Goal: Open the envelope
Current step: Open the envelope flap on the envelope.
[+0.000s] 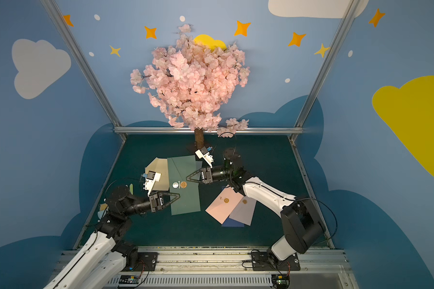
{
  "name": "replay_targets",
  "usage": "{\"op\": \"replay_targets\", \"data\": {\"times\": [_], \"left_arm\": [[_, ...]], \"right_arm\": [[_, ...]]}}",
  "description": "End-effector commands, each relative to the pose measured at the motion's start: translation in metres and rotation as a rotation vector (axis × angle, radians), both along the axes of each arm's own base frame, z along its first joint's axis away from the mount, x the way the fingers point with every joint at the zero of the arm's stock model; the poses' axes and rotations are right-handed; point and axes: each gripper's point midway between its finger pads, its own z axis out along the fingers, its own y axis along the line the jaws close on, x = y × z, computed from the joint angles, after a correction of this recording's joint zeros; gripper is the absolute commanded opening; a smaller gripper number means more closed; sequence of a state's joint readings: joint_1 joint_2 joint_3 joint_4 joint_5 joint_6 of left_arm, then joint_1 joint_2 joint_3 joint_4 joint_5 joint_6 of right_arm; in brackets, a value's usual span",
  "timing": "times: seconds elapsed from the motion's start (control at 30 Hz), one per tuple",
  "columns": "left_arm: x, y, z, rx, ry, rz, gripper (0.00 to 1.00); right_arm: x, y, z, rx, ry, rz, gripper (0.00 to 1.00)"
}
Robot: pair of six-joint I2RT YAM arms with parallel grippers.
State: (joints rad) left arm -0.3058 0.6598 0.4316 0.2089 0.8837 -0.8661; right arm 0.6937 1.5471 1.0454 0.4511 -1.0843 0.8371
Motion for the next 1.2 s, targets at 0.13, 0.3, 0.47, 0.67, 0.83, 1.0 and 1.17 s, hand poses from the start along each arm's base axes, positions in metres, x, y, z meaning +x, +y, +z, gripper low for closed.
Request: {"op": "replay_targets", "data": {"times": [0.13,0.3,0.47,0.67,0.83,1.0,1.17], "left_arm": [[0.004,0.004,-0.002,0.057,-0.014,0.043,0.03],[0.018,0.027,-0.017,0.232,0.012,0.22,0.21],[0.024,0.061,-0.006,0.395,-0.046,0.407,0.4],[0.031,0.074,-0.004,0.52,-0.076,0.478,0.4],[0.035,0.078,-0.015,0.683,-0.121,0.539,0.39],[0.035,0.058,-0.022,0.847,-0.221,0.506,0.41],[0.035,0.029,-0.03,0.933,-0.292,0.448,0.43]], "right_arm": [[-0.003,0.002,0.007,0.016,-0.019,0.017,0.0],[-0.003,-0.003,0.005,-0.021,-0.011,-0.026,0.0],[0.002,-0.014,-0.01,-0.18,-0.034,-0.155,0.0],[0.018,-0.035,-0.045,-0.52,-0.034,-0.395,0.0],[0.021,-0.042,-0.061,-0.666,-0.017,-0.514,0.0],[0.019,-0.034,-0.062,-0.677,0.002,-0.547,0.0],[0.017,-0.025,-0.061,-0.687,-0.004,-0.532,0.0]]}}
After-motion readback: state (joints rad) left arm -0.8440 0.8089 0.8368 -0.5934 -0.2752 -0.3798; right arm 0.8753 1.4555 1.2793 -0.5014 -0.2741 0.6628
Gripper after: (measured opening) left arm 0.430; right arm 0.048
